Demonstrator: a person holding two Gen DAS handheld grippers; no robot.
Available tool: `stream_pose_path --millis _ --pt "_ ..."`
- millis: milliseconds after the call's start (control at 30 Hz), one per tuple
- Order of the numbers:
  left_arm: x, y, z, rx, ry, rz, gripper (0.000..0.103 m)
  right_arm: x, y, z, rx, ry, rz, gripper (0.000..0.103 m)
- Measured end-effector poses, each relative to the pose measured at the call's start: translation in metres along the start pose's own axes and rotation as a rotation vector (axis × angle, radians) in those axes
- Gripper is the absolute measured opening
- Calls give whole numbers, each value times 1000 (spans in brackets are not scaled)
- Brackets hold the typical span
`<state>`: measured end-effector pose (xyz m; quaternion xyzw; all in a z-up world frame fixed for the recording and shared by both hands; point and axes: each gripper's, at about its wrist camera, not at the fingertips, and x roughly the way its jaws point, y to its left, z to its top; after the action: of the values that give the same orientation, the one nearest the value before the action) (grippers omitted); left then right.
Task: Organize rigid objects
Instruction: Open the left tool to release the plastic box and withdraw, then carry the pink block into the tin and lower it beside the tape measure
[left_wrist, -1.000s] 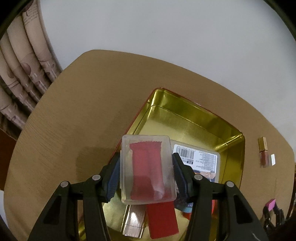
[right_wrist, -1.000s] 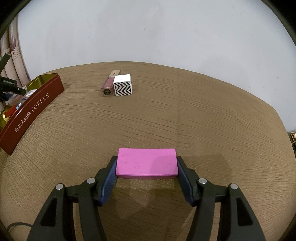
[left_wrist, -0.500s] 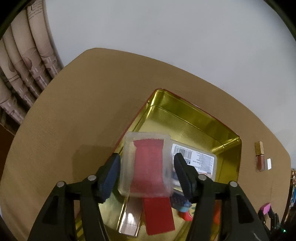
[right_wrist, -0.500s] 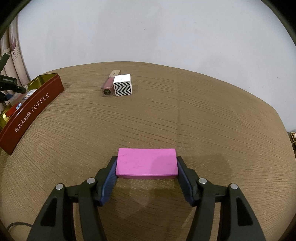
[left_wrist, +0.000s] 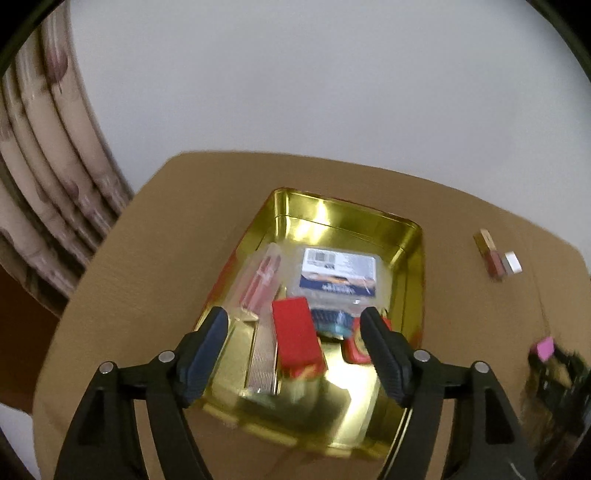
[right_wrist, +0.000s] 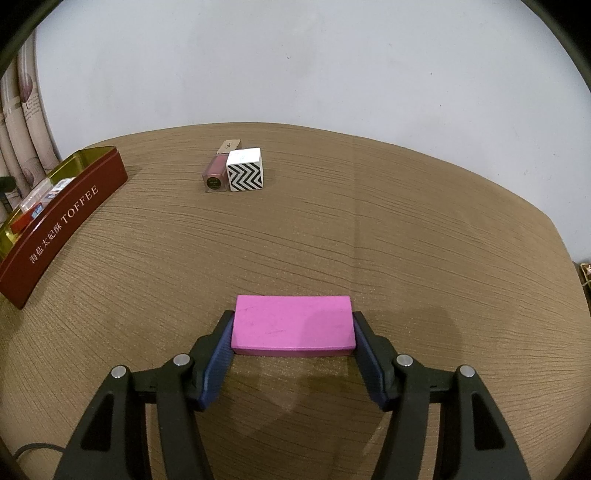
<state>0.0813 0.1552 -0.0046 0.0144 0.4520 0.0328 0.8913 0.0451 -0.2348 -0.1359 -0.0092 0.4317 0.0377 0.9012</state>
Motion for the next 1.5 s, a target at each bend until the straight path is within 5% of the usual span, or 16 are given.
stream_pose_path --millis 167,533,900,1033,1500 --pt "-22 -5 -27 41 -48 40 75 0 -1 0 -1 0 -1 63" --pt "-33 24 -74 -40 -81 164 77 -1 -2 -1 3 0 1 63" --pt "-19 55 -95 -141 -59 181 78 1 5 6 10 36 -36 61" --pt "-13 62 -93 -212 -30 135 79 -1 11 10 24 71 -59 61" --pt "-16 64 -91 -154 -4 204 84 -32 121 45 -100 12 71 61"
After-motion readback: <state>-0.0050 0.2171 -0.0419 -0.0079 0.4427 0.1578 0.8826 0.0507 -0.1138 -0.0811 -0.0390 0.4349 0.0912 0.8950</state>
